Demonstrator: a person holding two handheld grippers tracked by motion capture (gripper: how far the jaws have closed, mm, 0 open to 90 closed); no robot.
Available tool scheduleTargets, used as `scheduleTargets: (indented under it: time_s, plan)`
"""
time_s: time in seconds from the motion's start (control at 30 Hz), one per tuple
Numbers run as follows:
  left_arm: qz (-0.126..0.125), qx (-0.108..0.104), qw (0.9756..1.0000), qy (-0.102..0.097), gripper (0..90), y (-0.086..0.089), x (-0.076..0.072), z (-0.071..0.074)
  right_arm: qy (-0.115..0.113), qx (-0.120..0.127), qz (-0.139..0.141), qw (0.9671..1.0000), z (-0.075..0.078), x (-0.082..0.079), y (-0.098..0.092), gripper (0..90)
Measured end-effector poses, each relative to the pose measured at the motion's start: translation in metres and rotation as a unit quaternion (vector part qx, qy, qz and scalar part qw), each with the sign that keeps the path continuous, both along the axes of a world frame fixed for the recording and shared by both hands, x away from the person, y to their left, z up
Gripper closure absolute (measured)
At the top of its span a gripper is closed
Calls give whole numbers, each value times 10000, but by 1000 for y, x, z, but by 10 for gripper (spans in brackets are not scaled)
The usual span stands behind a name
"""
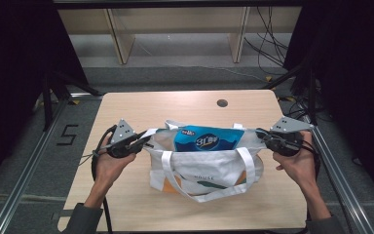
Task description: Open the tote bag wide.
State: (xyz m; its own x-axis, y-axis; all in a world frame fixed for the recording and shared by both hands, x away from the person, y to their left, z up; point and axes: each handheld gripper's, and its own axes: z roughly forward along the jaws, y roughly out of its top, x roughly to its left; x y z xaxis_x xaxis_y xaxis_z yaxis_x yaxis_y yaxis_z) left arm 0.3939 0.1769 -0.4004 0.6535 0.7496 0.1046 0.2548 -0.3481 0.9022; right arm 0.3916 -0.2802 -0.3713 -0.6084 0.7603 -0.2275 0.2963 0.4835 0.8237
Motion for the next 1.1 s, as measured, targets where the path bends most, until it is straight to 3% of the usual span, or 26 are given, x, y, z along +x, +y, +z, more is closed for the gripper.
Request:
scheduleTargets:
  time_s: [0.03, 0.3, 0.33, 0.4, 0.43, 0.47, 0.5, 0.6, 0.63, 0.67, 0.7, 0.73, 0.77, 0.8, 0.9, 0.97, 1.0, 1.03, 1.07, 1.1]
  plan:
    - [-61, 48, 9999, -73, 843, 1, 2, -2, 27, 16, -26, 10000, -3, 0, 0, 881]
    - [-131, 253, 9995, 106, 846, -2, 5, -22, 223, -52, -77, 9997, -27, 1, -3, 881]
    - [-105, 217, 9996, 177, 846, -3, 5, -26, 234, -43, -89, 9997, -29, 2, -2, 881]
    - [-126, 363, 9989, 265, 847, -3, 8, -33, 293, -115, -99, 9995, -34, 2, -1, 881]
    - [-88, 310, 9989, 341, 848, -4, 9, -39, 339, -201, -59, 9992, -37, 2, 0, 881]
    - [-128, 450, 9983, 362, 848, -2, 10, -44, 393, -167, -86, 9991, -39, 2, 2, 881]
    - [-61, 387, 9982, 449, 848, -3, 10, -47, 461, -185, -57, 9987, -43, 1, 4, 881]
    - [-228, 668, 9960, 544, 847, -3, 13, -58, 433, -236, -60, 9988, -47, 0, 5, 881]
    - [-209, 582, 9956, 701, 847, -6, 11, -64, 422, -294, 7, 9987, -48, 1, 4, 881]
    - [-235, 632, 9947, 779, 847, -9, 10, -71, 435, -330, -13, 9985, -49, 1, 4, 881]
    - [-347, 857, 9928, 763, 848, -10, 11, -76, 442, -333, -5, 9985, -50, 1, 4, 881]
    - [-335, 763, 9918, 973, 848, -16, 8, -86, 519, -274, -71, 9982, -53, -1, 6, 881]
    - [-369, 796, 9908, 1035, 848, -18, 8, -89, 514, -326, -14, 9981, -55, 0, 5, 881]
    - [-437, 895, 9893, 1071, 847, -18, 8, -91, 578, -312, -50, 9978, -57, -1, 6, 881]
    - [-399, 823, 9899, 1080, 847, -20, 7, -92, 597, -418, 27, 9973, -64, 1, 4, 881]
    - [-484, 1003, 9892, 957, 847, -18, 8, -92, 704, -357, -3, 9969, -68, 0, 5, 881]
    - [-417, 903, 9898, 1021, 847, -20, 6, -94, 798, -364, -3, 9961, -69, -1, 5, 881]
    - [-450, 986, 9884, 1061, 848, -20, 6, -94, 772, -350, -3, 9964, -72, -1, 6, 881]
    - [-419, 924, 9895, 1033, 848, -22, 5, -95, 855, -369, 12, 9957, -74, -1, 5, 881]
    - [-457, 1033, 9883, 1023, 848, -21, 5, -94, 866, -379, 31, 9955, -76, 0, 6, 881]
